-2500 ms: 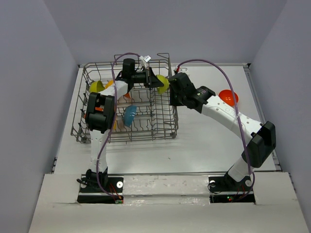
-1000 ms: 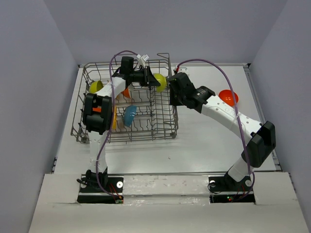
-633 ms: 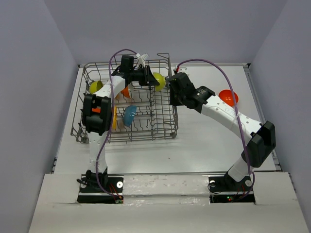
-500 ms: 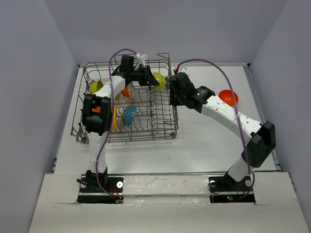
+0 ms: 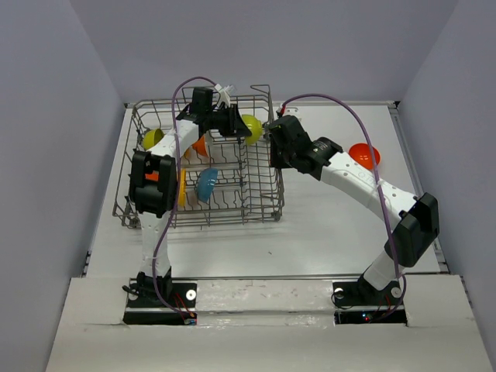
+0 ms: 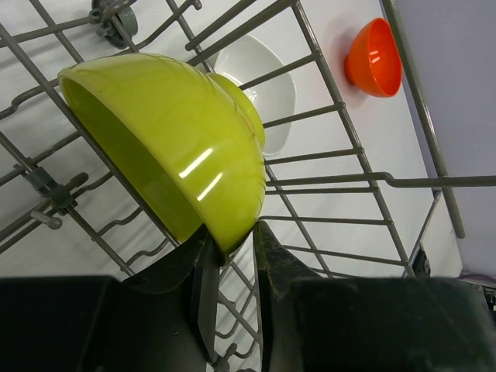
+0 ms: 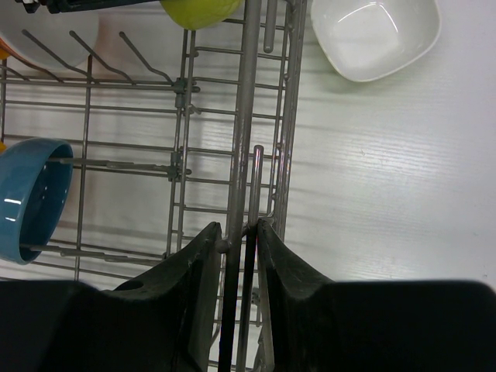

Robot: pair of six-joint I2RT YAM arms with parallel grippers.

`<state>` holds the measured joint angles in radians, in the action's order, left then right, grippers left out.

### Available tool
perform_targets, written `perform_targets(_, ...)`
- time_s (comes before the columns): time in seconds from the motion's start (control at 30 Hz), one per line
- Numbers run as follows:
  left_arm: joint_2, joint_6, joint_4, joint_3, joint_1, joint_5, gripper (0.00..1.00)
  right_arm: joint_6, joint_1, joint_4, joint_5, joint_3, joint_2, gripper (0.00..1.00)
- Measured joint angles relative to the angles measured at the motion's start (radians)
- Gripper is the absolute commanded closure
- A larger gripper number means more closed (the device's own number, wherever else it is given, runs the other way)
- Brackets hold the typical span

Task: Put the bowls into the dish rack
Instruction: Place the upside down bowl on the dish rack.

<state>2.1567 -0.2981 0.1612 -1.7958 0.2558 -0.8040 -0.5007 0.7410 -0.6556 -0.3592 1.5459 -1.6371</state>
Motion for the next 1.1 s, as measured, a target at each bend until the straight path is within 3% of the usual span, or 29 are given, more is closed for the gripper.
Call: perform_targets(1.1,-0.002,0.074,0.142,-0.013,-0.012,0.237,0.69,0.006,0.000,-0.002,-0.001,0.016,-0.014,0.69)
